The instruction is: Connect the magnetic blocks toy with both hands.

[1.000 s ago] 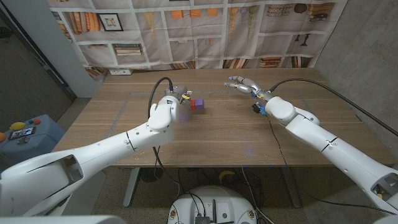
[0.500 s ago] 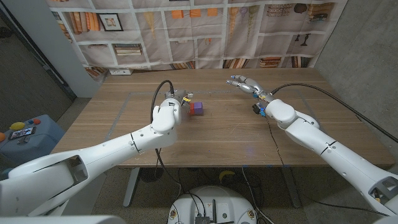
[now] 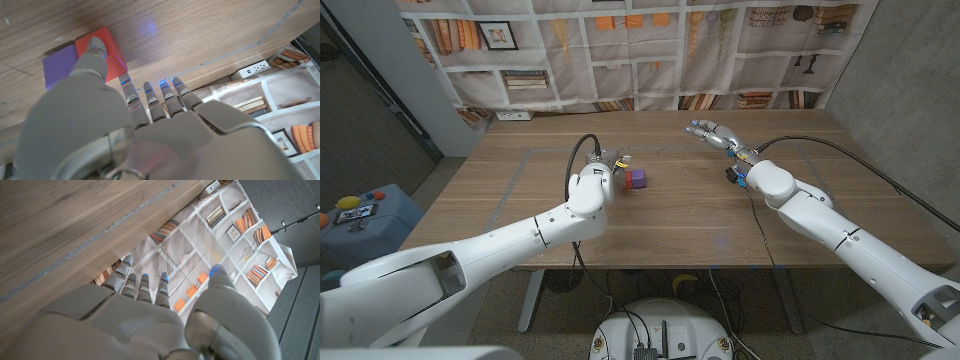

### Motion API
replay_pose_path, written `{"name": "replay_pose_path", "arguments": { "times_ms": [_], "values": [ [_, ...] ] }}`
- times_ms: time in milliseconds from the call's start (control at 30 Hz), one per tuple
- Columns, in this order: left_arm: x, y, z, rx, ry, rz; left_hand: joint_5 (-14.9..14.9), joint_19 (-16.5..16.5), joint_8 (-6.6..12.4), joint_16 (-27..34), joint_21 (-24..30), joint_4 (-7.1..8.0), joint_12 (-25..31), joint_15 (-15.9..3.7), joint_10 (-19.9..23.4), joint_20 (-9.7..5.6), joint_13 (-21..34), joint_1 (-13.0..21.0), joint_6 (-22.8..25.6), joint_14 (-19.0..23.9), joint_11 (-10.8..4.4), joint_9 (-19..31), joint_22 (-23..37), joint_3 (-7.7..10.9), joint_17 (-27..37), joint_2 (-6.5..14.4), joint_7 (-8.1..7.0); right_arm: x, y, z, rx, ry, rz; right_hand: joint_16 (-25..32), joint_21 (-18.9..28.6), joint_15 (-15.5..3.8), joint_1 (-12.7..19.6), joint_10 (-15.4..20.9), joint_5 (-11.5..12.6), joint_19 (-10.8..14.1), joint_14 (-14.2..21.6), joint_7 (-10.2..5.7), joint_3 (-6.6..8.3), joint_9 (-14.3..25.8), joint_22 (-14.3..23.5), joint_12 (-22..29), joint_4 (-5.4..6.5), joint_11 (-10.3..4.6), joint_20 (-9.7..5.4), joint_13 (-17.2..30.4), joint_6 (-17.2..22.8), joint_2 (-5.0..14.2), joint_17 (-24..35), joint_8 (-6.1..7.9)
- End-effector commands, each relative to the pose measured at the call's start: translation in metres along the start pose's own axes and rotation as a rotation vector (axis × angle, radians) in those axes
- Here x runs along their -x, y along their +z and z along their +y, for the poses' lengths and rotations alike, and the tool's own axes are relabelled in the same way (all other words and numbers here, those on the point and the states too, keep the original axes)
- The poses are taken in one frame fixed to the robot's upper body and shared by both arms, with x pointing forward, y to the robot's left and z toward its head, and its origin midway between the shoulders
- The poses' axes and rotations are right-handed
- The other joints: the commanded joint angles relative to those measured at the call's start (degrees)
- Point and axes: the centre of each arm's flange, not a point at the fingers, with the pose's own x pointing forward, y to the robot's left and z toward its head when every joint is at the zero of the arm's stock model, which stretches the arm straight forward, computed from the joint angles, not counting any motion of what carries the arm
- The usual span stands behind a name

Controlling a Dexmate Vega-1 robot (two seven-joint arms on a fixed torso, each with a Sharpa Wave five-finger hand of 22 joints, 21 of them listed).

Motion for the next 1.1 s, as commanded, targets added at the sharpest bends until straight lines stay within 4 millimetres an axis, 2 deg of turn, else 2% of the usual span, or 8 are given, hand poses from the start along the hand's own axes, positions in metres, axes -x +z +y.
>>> {"name": "replay_pose_path", "arguments": {
  "times_ms": [33, 167, 300, 367, 633, 900, 1000, 1100],
  "values": [
    [-0.001, -0.002, -0.004, 0.013, -0.027, 0.014, 0.5, -0.4, -1.08, 0.1, 0.0, 0.6, 0.2, -2.7, -1.2, 0.44, -0.3, -3.1, 2.9, -0.5, 0.34, 0.8, 0.0, 0.59, 0.2, 2.3, 0.18, 0.0, -0.001, 0.001, -0.017, -0.007, -0.002, 0.1, -0.1, 0.14, -0.3, 0.2, -0.1, 0.3, 0.5, -0.18, 0.06, 0.1, 0.2, 0.0, -0.41, 0.05, -0.11, 0.2, 0.6, 0.4, 0.0, -0.23],
    [0.0, -0.004, -0.001, 0.023, -0.042, 0.015, 0.4, -1.1, -2.11, 0.0, -0.1, 0.6, 0.2, -2.46, -2.1, 0.27, -0.7, -3.7, 1.7, -1.3, 0.86, 0.5, 0.0, 0.39, 0.1, 1.9, 0.23, 0.0, -0.002, 0.001, -0.019, -0.01, -0.003, 0.1, -0.1, 0.16, -0.4, 0.3, -0.1, 0.4, 0.6, -0.21, 0.08, 0.1, 0.2, 0.0, -0.48, -0.11, -0.11, 0.1, 0.7, 0.51, -0.1, -0.31],
    [0.001, -0.006, 0.002, 0.024, -0.05, 0.014, 0.5, -2.1, -4.86, -0.1, -0.2, 0.74, 0.1, -1.55, -4.1, 0.79, -1.3, -4.4, -2.5, -2.8, 1.75, 0.1, 0.0, 0.3, 0.1, 1.8, 1.45, -0.001, -0.002, 0.001, -0.018, -0.01, -0.002, 0.1, -0.1, 0.12, -0.4, 0.4, -0.1, 0.4, 0.6, -0.29, 0.1, 0.0, 0.2, 0.0, -0.54, -0.15, -0.13, 0.1, 0.7, 0.6, -0.1, -0.39],
    [0.001, -0.006, 0.004, 0.026, -0.057, 0.008, 0.5, -2.4, -5.66, -0.1, -0.3, 0.72, 0.2, -1.54, -4.5, 0.81, -1.5, -4.7, -3.6, -3.2, 1.7, 0.0, 0.0, 0.2, 0.1, 1.5, 1.6, -0.001, -0.002, 0.001, -0.019, -0.011, -0.001, 0.2, -0.1, 0.11, -0.4, 0.4, -0.1, 0.4, 0.7, -0.29, 0.11, 0.0, 0.2, 0.0, -0.58, -0.19, -0.15, 0.0, 0.8, 0.65, -0.2, -0.44],
    [0.003, -0.006, 0.01, 0.018, -0.07, -0.008, 0.5, -3.6, -7.03, -0.2, -0.4, 0.81, 0.2, -0.89, -6.1, 0.88, -1.8, -5.8, -4.7, -4.6, 2.63, -0.1, 0.0, -0.21, 0.1, 0.8, 1.79, -0.002, -0.003, 0.002, -0.024, -0.011, 0.002, 0.2, -0.1, 0.26, -0.5, 0.5, -0.2, 0.6, 0.9, -0.37, 0.14, 0.0, 0.2, -0.1, -0.75, -0.17, -0.05, -0.1, 0.8, 0.81, -0.3, -0.68],
    [0.002, -0.005, 0.016, 0.014, -0.08, -0.013, 0.5, -5.2, -10.16, -0.1, -0.5, 0.95, 0.3, 0.45, -8.1, 1.84, -2.2, -7.1, -8.9, -6.3, 3.78, -0.2, 0.0, -0.48, 0.1, 0.3, 3.27, -0.004, -0.004, 0.002, -0.025, -0.014, 0.006, 0.2, -0.1, 0.38, -0.5, 0.5, -0.2, 0.7, 1.0, -0.45, 0.14, 0.0, 0.2, -0.2, -0.89, -0.32, 0.18, -0.1, 0.8, 0.91, -0.4, -0.91],
    [0.002, -0.006, 0.018, 0.01, -0.081, -0.016, 0.4, -5.2, -10.39, -0.1, -0.4, 0.98, 0.4, 0.38, -8.1, 1.63, -2.3, -7.3, -9.0, -6.6, 3.67, -0.2, 0.0, -0.51, 0.1, 0.2, 3.27, -0.004, -0.004, 0.002, -0.025, -0.015, 0.008, 0.2, -0.2, 0.4, -0.6, 0.5, -0.2, 0.8, 1.0, -0.55, 0.14, 0.0, 0.2, -0.2, -0.96, -0.33, 0.29, -0.2, 0.8, 0.95, -0.5, -1.0],
    [0.003, -0.008, 0.02, 0.014, -0.083, -0.01, 0.4, -5.7, -11.48, -0.1, -0.4, 1.09, 0.5, 0.55, -8.6, 1.75, -2.4, -8.0, -10.4, -7.0, 3.97, -0.3, 0.0, -0.73, 0.1, 0.0, 3.46, -0.004, -0.004, 0.002, -0.026, -0.018, 0.011, 0.2, -0.2, 0.44, -0.6, 0.5, -0.2, 0.8, 1.1, -0.56, 0.14, 0.0, 0.2, -0.3, -1.0, -0.2, 0.35, -0.2, 0.8, 0.98, -0.5, -1.06]
  ]
}}
